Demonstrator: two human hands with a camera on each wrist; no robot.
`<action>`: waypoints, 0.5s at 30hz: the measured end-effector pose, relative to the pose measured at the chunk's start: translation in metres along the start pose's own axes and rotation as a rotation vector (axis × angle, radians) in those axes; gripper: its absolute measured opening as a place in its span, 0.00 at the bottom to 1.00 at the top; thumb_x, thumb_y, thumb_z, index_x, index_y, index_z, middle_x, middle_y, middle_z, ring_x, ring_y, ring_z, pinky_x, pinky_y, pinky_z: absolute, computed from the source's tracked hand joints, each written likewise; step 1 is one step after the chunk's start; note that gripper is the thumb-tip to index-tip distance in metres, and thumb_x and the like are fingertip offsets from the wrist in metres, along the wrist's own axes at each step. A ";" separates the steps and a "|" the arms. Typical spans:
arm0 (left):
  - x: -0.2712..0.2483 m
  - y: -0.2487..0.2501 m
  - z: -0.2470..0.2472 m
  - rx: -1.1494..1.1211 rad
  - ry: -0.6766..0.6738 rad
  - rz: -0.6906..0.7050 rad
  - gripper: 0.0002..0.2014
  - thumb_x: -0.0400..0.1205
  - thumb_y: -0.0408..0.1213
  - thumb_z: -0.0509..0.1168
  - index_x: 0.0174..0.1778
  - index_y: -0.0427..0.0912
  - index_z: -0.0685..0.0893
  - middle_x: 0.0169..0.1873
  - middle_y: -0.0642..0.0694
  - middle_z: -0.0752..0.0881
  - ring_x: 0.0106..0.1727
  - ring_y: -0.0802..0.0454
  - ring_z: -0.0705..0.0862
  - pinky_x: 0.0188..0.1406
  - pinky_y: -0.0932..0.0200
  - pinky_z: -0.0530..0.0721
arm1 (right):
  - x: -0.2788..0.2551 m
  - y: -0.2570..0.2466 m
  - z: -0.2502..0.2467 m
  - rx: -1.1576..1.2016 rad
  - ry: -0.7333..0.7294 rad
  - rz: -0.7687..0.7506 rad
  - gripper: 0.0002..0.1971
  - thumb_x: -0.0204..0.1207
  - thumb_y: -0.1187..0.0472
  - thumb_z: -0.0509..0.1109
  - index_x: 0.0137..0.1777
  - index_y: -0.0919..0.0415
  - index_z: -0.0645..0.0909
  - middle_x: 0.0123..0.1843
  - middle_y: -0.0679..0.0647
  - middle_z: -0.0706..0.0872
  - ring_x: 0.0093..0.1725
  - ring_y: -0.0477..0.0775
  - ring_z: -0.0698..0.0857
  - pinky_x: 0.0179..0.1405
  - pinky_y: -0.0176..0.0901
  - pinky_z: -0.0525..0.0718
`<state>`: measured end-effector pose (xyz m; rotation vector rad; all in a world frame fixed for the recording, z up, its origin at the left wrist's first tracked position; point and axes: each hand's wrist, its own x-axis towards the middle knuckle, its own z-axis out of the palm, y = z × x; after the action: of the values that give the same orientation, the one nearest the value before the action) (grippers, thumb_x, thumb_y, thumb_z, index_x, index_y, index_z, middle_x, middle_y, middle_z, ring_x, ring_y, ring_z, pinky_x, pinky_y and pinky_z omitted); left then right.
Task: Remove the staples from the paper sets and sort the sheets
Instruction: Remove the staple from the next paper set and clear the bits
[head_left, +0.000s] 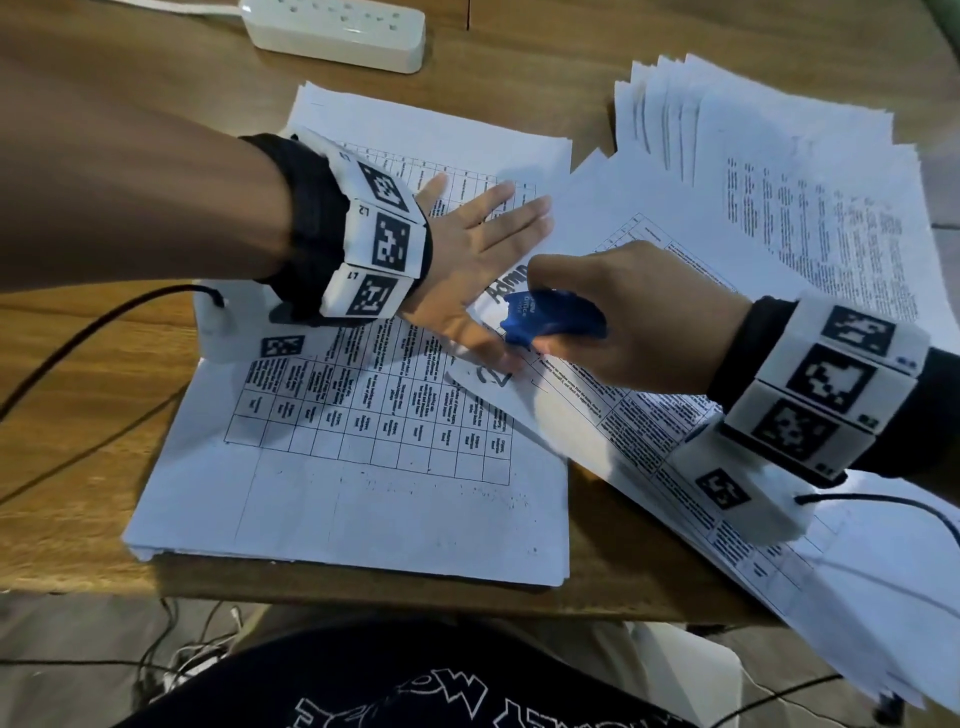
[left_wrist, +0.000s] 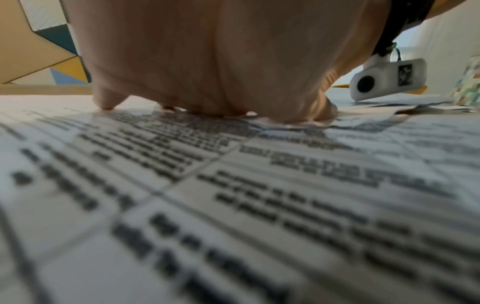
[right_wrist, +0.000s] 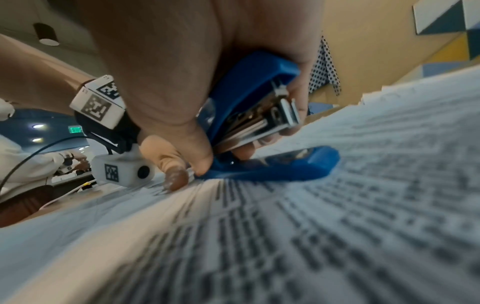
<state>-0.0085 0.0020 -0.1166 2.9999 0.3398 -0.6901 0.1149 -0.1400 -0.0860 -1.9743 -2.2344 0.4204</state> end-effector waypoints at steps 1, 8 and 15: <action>-0.001 0.000 0.000 -0.009 0.008 -0.003 0.64 0.48 0.81 0.31 0.77 0.47 0.26 0.79 0.51 0.27 0.81 0.48 0.31 0.74 0.30 0.39 | 0.000 -0.002 0.002 0.018 0.000 0.027 0.10 0.72 0.56 0.69 0.41 0.52 0.68 0.24 0.41 0.65 0.23 0.37 0.64 0.24 0.31 0.59; -0.004 0.018 0.004 -0.543 0.206 0.045 0.45 0.77 0.60 0.34 0.77 0.21 0.44 0.80 0.35 0.47 0.74 0.82 0.42 0.67 0.73 0.21 | -0.003 -0.009 0.013 0.106 -0.029 0.117 0.13 0.74 0.60 0.67 0.43 0.53 0.63 0.26 0.42 0.67 0.25 0.41 0.66 0.24 0.33 0.60; -0.004 0.005 -0.002 -0.117 0.035 -0.004 0.69 0.40 0.84 0.23 0.78 0.49 0.27 0.79 0.54 0.28 0.80 0.50 0.31 0.75 0.30 0.40 | 0.000 -0.010 0.005 0.064 -0.106 0.085 0.13 0.76 0.58 0.65 0.45 0.52 0.60 0.28 0.41 0.66 0.26 0.41 0.65 0.25 0.31 0.58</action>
<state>-0.0104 -0.0035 -0.1133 2.9038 0.3738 -0.5967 0.1035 -0.1416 -0.0880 -2.0653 -2.1736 0.6118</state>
